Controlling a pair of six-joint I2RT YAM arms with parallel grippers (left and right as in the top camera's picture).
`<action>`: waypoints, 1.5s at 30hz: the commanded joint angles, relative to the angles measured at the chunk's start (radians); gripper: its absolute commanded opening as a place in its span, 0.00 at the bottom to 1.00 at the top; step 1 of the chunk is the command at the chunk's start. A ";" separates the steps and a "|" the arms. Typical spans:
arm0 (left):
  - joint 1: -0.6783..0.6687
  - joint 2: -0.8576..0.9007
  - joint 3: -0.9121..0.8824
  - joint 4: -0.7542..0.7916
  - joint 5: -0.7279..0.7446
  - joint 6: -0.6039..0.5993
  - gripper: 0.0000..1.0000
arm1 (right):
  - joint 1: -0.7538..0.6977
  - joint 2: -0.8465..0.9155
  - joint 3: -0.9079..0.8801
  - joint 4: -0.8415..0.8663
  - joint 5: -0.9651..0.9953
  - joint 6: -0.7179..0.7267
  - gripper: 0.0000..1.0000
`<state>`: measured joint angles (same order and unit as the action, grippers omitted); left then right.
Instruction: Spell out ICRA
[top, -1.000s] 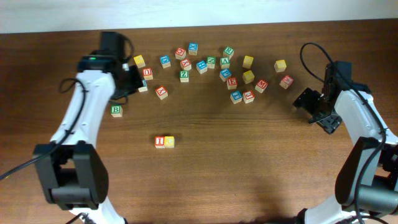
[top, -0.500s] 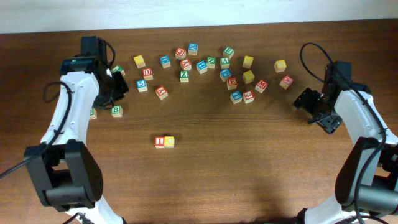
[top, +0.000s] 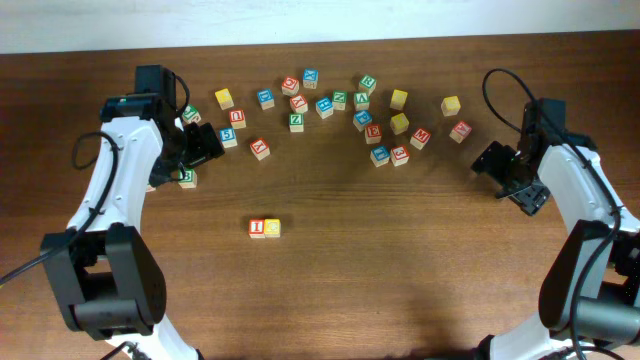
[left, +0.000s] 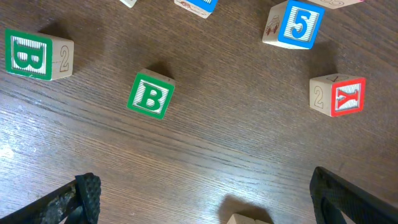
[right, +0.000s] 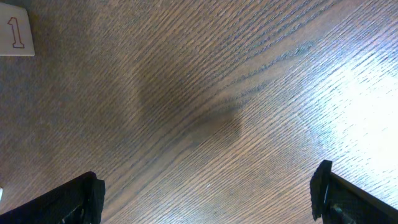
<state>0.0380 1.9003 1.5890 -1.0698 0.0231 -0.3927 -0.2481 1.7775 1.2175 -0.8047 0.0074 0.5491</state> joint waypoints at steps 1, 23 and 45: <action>-0.003 0.002 -0.006 -0.002 -0.003 0.002 0.99 | -0.001 -0.021 0.013 0.000 0.007 0.002 0.98; -0.005 0.002 -0.006 0.055 0.068 0.001 0.00 | -0.001 -0.021 0.013 0.000 0.007 0.002 0.98; -0.220 0.002 -0.006 0.073 0.059 0.002 0.05 | -0.001 -0.021 0.013 0.000 0.007 0.002 0.98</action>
<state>-0.1383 1.9003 1.5890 -0.9985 0.0757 -0.3923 -0.2481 1.7775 1.2175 -0.8047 0.0074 0.5495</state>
